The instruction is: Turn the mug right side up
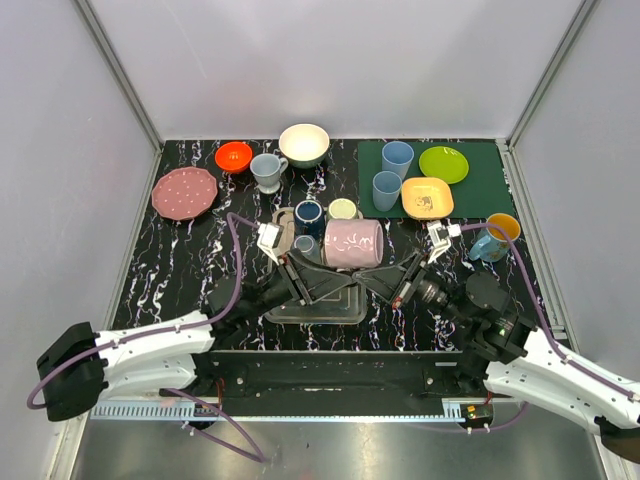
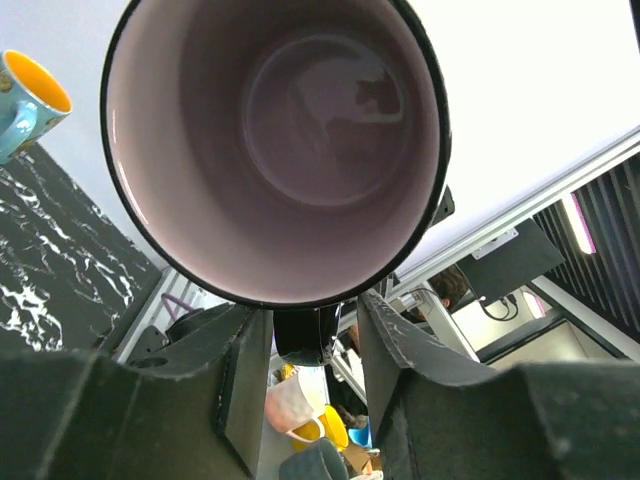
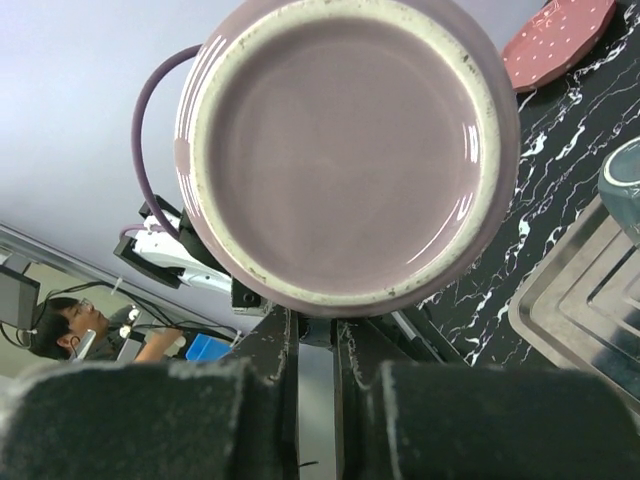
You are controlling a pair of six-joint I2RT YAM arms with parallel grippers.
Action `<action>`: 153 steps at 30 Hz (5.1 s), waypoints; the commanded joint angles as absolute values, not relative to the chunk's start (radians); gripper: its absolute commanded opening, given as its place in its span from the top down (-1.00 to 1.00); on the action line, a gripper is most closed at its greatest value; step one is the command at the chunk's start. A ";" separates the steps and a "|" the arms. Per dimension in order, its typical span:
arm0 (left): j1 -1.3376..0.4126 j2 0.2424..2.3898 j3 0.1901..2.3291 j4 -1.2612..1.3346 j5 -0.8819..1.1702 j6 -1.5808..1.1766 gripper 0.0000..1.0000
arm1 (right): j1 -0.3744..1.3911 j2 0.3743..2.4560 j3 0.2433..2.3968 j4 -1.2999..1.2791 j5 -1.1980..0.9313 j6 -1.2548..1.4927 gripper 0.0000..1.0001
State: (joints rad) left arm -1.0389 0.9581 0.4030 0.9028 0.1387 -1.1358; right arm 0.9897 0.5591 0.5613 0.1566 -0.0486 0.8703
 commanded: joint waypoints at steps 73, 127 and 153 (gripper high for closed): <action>-1.131 2.444 2.284 -0.489 -0.258 -0.351 1.00 | 0.994 0.489 1.233 -1.014 0.747 0.788 -0.39; -1.181 0.493 0.723 -0.724 -0.778 -0.888 -0.98 | 0.835 1.569 1.169 -0.488 0.202 0.269 -0.50; -1.180 0.518 0.707 -0.696 -0.775 -0.868 -0.98 | 0.736 1.746 1.235 -0.469 0.115 0.169 -0.05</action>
State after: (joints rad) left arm -1.1767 0.5053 0.7105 -0.7467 -0.7742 -0.8795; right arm 0.7551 1.7275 1.2030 -0.4946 0.1211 0.2016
